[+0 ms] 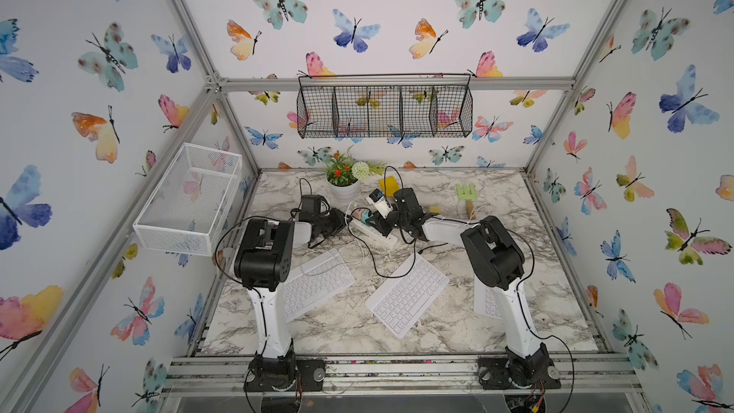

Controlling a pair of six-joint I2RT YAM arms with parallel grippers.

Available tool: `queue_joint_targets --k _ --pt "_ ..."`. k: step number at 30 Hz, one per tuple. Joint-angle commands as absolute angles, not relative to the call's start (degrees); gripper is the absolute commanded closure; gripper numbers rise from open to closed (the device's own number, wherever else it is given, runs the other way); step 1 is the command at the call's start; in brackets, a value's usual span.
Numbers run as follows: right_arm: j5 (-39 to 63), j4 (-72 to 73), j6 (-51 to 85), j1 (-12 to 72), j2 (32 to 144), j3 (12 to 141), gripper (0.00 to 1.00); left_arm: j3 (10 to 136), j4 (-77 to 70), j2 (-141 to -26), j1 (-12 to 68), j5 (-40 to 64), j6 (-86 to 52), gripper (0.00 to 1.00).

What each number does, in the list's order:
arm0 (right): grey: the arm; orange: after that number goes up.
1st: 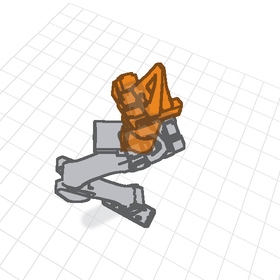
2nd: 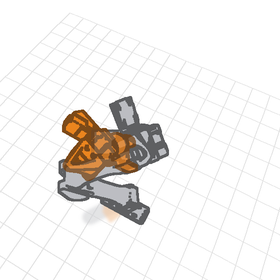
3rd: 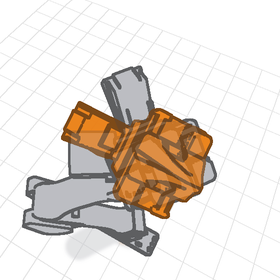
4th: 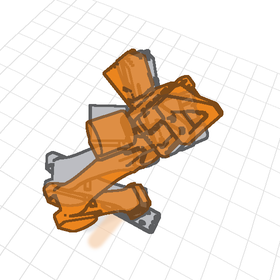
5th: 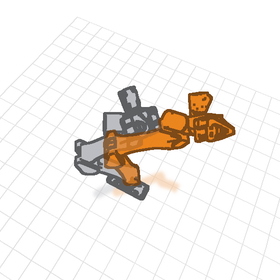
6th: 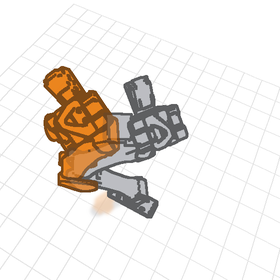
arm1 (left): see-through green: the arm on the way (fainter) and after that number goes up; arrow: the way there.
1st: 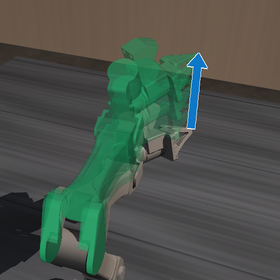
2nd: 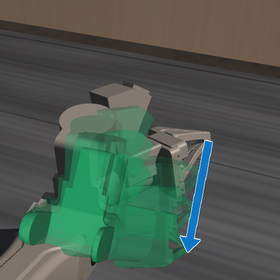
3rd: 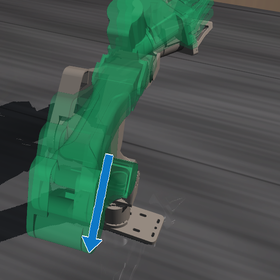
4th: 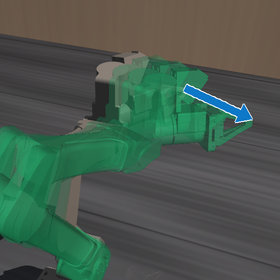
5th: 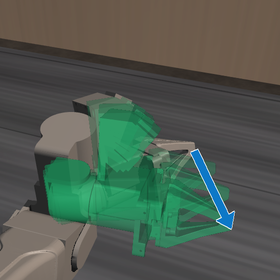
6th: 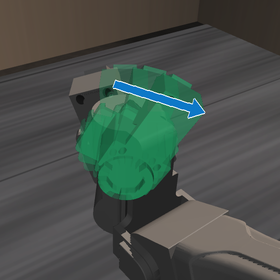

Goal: Unplug the wireless keyboard
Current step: Remove the plug from the socket.

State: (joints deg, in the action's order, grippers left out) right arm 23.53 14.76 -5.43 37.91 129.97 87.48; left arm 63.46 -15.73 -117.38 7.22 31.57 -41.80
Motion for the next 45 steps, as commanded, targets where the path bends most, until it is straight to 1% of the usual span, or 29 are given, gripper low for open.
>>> queue_joint_targets --k 1,5,9,12,16,19,28,32,35,41,43,45 --pt "23.31 17.08 -4.24 39.38 130.87 88.04 0.82 61.72 -10.67 -120.05 6.98 31.46 -40.97 0.63" --pt "22.08 18.77 -5.30 40.79 130.70 87.23 0.82 61.44 -9.54 -121.00 7.19 30.95 -40.79 0.63" --pt "18.15 19.89 -9.69 43.08 129.93 85.89 0.82 61.18 -8.03 -121.46 7.22 29.59 -40.10 0.63" --pt "15.94 21.65 -11.02 43.77 129.12 84.58 0.82 61.26 -7.12 -121.60 7.21 29.01 -39.45 0.66" --pt "15.73 22.46 -10.73 43.77 128.66 84.69 0.82 61.76 -6.46 -122.01 7.13 28.84 -39.14 0.72" --pt "18.20 22.13 -8.63 43.77 128.80 86.14 0.82 62.14 -5.80 -122.17 7.17 28.56 -38.76 0.74" --pt "27.15 25.62 -0.85 43.59 128.42 87.16 0.83 62.23 -5.04 -122.52 7.20 28.25 -37.96 0.75" --pt "27.73 26.10 -0.71 43.59 127.86 87.11 0.83 62.56 -4.72 -122.81 7.26 28.28 -37.97 0.74" --pt "24.94 26.58 -4.46 44.48 126.88 85.78 0.83 62.67 -4.58 -122.96 7.43 28.28 -38.05 0.72" --pt "15.78 27.57 -15.86 47.94 125.62 82.88 0.84 63.46 -4.28 -123.76 8.13 28.28 -38.25 0.71" --pt "14.61 28.11 -17.78 48.42 125.33 82.05 0.84 63.63 -3.95 -124.04 8.25 28.25 -38.23 0.71" --pt "15.54 28.46 -16.21 48.41 125.24 82.08 0.84 63.80 -3.69 -124.23 8.27 28.26 -38.02 0.71"
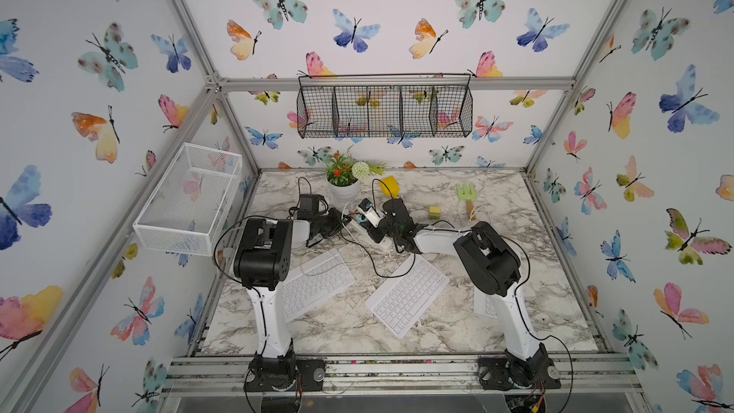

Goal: Unplug the wireless keyboard
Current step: Remove the plug from the socket.

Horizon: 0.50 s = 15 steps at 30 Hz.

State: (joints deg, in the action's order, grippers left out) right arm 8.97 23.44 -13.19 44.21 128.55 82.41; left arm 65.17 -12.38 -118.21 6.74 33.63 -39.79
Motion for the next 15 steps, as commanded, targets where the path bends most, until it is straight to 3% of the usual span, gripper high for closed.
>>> queue_joint_targets --k 1,15 --pt "16.24 28.60 -14.94 48.27 125.17 82.13 0.84 63.81 -3.55 -124.28 8.37 28.29 -38.02 0.71" --pt "32.43 32.32 3.07 42.30 125.49 83.69 0.84 63.38 -3.28 -124.47 8.37 26.76 -37.53 0.72"
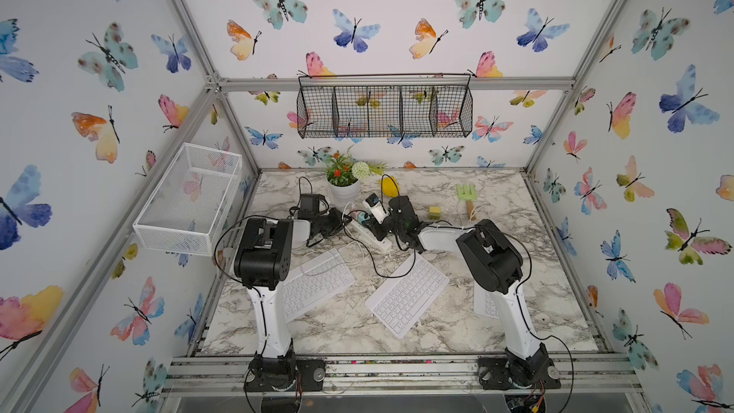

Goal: Unplug the wireless keyboard
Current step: Remove the plug from the socket.

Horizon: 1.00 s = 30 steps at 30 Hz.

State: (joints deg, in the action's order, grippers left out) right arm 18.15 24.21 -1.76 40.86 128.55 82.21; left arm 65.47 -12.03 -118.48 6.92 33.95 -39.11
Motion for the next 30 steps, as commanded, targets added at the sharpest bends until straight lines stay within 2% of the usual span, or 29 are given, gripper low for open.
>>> queue_joint_targets --k 1,7,15,20,30 --pt "32.77 32.95 3.49 42.19 125.22 83.39 0.84 63.37 -3.34 -124.49 8.37 26.68 -37.53 0.72" --pt "30.56 33.31 0.00 42.50 123.43 81.93 0.84 63.27 -3.32 -124.39 8.35 26.78 -37.53 0.72" --pt "19.27 31.88 -16.38 46.85 120.84 78.78 0.85 63.50 -2.92 -124.48 8.35 26.48 -37.66 0.72" --pt "16.53 31.45 -16.38 46.95 120.30 78.13 0.85 63.68 -2.72 -124.63 8.38 26.63 -37.62 0.72" --pt "33.90 32.23 1.84 40.68 120.74 80.27 0.85 63.29 -2.63 -124.54 8.36 26.46 -37.53 0.72"
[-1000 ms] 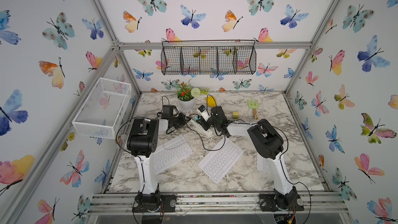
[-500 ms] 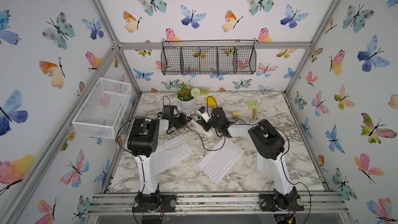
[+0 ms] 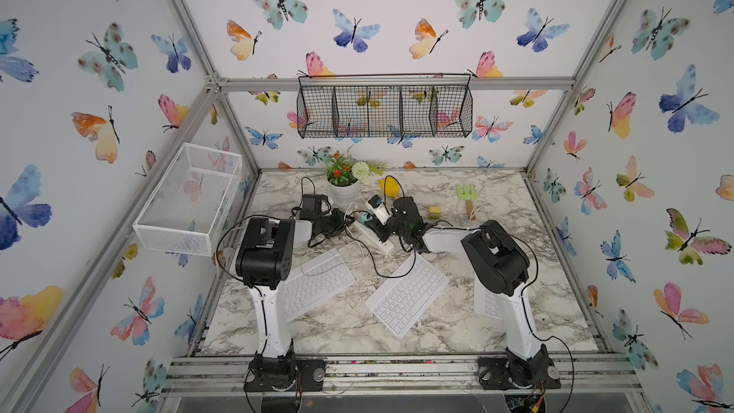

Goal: Unplug the wireless keyboard
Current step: Remove the plug from the socket.

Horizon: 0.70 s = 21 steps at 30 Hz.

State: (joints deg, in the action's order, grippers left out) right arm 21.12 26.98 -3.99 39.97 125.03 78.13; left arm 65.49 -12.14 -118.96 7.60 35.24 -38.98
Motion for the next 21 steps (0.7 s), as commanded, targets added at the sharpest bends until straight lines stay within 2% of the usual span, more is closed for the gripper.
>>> queue_joint_targets --k 1,9,12,21 --pt "34.87 32.50 2.86 40.38 120.89 80.33 0.85 63.28 -2.72 -124.54 8.39 26.39 -37.62 0.71" --pt "31.53 31.86 0.64 40.01 119.01 78.37 0.85 63.52 -2.76 -124.15 8.28 26.77 -37.88 0.71" --pt "33.10 31.28 1.99 38.23 117.75 77.39 0.85 64.24 -2.75 -123.21 8.27 27.15 -38.08 0.70" --pt "35.70 28.66 -1.67 33.53 111.02 69.23 0.84 70.34 2.31 -118.43 6.55 29.36 -35.07 0.57"
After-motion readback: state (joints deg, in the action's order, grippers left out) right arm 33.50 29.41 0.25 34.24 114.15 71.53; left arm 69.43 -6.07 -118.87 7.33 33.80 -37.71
